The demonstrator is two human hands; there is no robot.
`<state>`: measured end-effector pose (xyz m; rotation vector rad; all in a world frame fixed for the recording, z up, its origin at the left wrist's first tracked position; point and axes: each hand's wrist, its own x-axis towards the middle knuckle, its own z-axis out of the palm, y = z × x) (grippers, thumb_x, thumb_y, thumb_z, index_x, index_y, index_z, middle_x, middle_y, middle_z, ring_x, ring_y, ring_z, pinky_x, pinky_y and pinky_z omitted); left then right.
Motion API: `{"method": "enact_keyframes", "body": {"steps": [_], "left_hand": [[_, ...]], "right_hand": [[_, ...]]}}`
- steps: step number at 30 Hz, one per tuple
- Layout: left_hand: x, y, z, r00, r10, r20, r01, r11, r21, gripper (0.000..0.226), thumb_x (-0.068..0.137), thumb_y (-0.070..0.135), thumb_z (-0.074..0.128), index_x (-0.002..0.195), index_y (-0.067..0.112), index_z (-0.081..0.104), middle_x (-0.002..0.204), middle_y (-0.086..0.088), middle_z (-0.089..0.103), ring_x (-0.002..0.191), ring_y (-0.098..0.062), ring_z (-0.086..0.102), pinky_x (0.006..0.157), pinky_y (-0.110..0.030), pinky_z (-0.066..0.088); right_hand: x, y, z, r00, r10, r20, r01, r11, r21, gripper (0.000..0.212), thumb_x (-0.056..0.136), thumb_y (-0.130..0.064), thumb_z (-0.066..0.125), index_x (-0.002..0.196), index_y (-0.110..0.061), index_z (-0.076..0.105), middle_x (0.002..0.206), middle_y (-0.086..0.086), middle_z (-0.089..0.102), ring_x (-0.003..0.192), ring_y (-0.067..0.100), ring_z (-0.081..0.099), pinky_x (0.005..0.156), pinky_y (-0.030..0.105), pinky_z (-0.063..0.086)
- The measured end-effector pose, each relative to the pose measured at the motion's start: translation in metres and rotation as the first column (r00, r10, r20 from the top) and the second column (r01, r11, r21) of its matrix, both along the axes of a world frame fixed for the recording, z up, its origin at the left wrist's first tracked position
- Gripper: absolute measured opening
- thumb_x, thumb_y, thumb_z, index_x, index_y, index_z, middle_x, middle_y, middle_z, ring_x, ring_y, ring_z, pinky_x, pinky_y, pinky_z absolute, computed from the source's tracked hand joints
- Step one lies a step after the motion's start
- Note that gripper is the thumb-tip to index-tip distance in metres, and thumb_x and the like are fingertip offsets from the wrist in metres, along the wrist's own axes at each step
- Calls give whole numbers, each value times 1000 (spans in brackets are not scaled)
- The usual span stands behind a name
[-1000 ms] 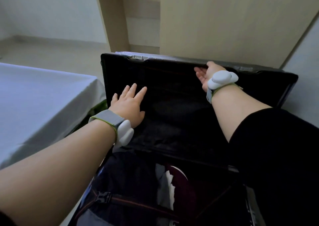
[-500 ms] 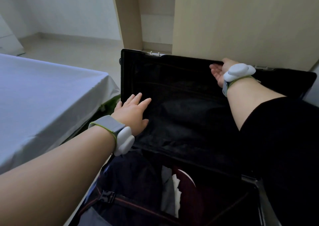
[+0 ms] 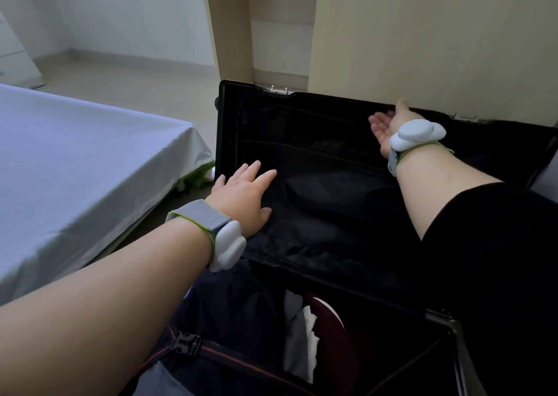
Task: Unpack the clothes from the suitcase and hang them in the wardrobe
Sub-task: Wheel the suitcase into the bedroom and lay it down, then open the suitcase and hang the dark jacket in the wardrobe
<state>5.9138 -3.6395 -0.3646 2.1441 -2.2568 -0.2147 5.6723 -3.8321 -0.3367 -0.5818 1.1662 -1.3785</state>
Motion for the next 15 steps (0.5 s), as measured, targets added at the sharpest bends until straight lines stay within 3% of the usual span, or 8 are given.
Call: {"method": "enact_keyframes", "body": {"steps": [2,6,10,15], "left_hand": [[1,3,0,1000,-5,-15,5,1000,-1,71,94,36,49,150,33,5,160,1,-2,148,-19,-2,119,-47,7],[7,19,-4,999,-4,-50,5,1000,7,70,95,36,48,151,32,6,160,1,-1,148,-19,-2,119,-47,8],[30,49,-17,993,15,-119,-13,1000,16,69,95,35,49,151,29,9,160,0,5,147,-20,6,118,-46,15],[65,100,-57,977,68,-203,-59,997,49,65,94,34,51,150,27,19,158,0,17,142,-21,26,113,-36,29]], "right_hand": [[9,16,-3,1000,-2,-11,2,1000,-4,37,100,-43,34,89,-11,49,91,2,61,72,11,64,51,19,50],[40,66,-23,984,112,-142,-105,993,53,29,100,-35,39,86,-12,52,83,2,62,71,13,64,58,22,50],[84,146,-70,816,408,-411,-358,913,196,19,99,-20,42,86,-11,53,79,5,60,66,16,60,60,24,46],[114,231,-132,633,619,-466,-517,785,340,15,96,-16,48,84,-13,55,78,4,62,59,14,61,53,21,44]]}}
